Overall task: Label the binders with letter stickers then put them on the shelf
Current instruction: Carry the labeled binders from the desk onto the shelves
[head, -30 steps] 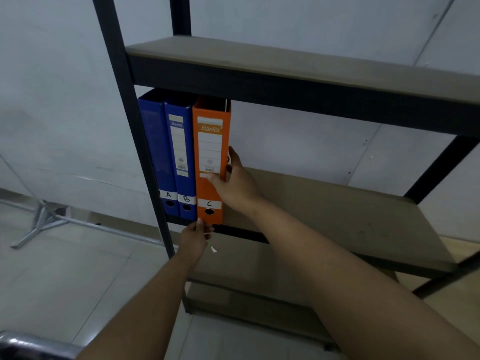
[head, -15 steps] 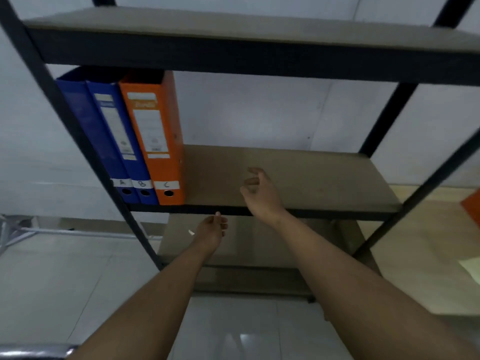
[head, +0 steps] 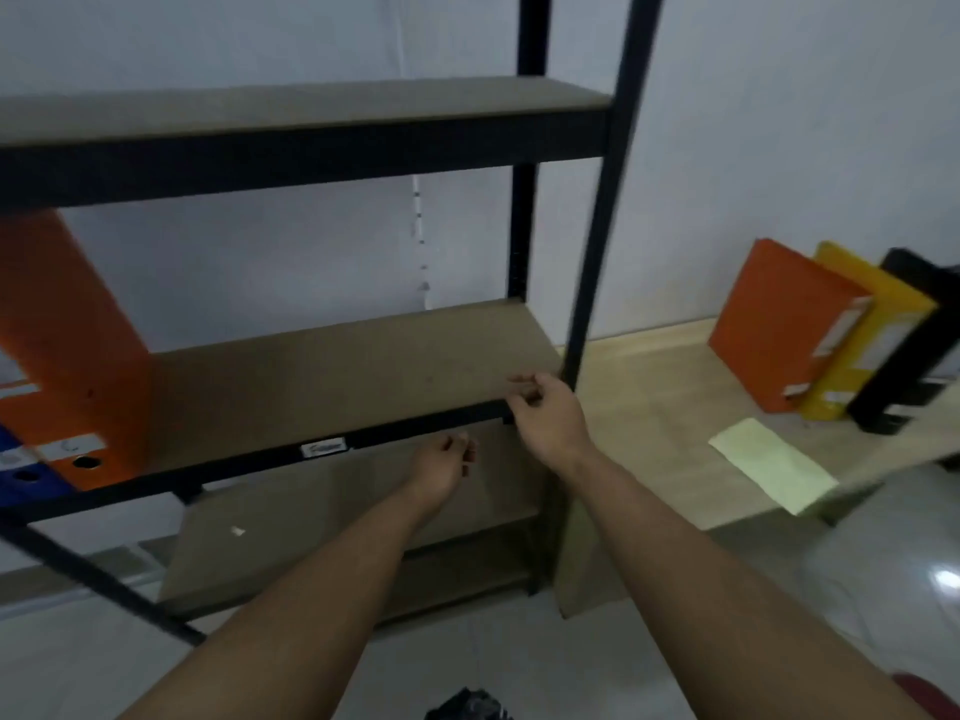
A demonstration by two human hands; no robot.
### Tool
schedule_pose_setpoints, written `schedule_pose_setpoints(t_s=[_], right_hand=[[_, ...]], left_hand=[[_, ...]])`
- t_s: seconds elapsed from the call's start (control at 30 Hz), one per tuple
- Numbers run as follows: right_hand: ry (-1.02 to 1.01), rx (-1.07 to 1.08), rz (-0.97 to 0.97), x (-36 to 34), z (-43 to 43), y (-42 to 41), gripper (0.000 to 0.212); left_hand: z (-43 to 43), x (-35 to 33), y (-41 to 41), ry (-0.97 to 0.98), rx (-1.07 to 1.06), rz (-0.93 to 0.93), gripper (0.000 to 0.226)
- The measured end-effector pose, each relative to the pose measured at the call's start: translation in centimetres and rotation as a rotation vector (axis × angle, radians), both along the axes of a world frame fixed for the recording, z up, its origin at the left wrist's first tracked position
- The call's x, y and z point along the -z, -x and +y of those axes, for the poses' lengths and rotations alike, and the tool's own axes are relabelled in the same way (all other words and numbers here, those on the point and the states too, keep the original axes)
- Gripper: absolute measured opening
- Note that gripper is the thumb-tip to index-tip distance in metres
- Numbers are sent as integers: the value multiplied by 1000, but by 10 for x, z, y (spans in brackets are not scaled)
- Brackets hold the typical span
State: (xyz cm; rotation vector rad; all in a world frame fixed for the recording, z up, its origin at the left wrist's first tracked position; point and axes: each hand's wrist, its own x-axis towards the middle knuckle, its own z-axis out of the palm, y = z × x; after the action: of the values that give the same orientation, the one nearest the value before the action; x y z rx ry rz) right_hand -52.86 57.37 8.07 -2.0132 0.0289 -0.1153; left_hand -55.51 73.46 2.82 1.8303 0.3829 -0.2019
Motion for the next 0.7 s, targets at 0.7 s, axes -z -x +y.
schedule_pose_setpoints(t_s=[0.7], right_hand=[[-97, 292, 16, 31, -351, -4, 21]], left_hand=[[-363, 10, -37, 43, 278, -4, 29]])
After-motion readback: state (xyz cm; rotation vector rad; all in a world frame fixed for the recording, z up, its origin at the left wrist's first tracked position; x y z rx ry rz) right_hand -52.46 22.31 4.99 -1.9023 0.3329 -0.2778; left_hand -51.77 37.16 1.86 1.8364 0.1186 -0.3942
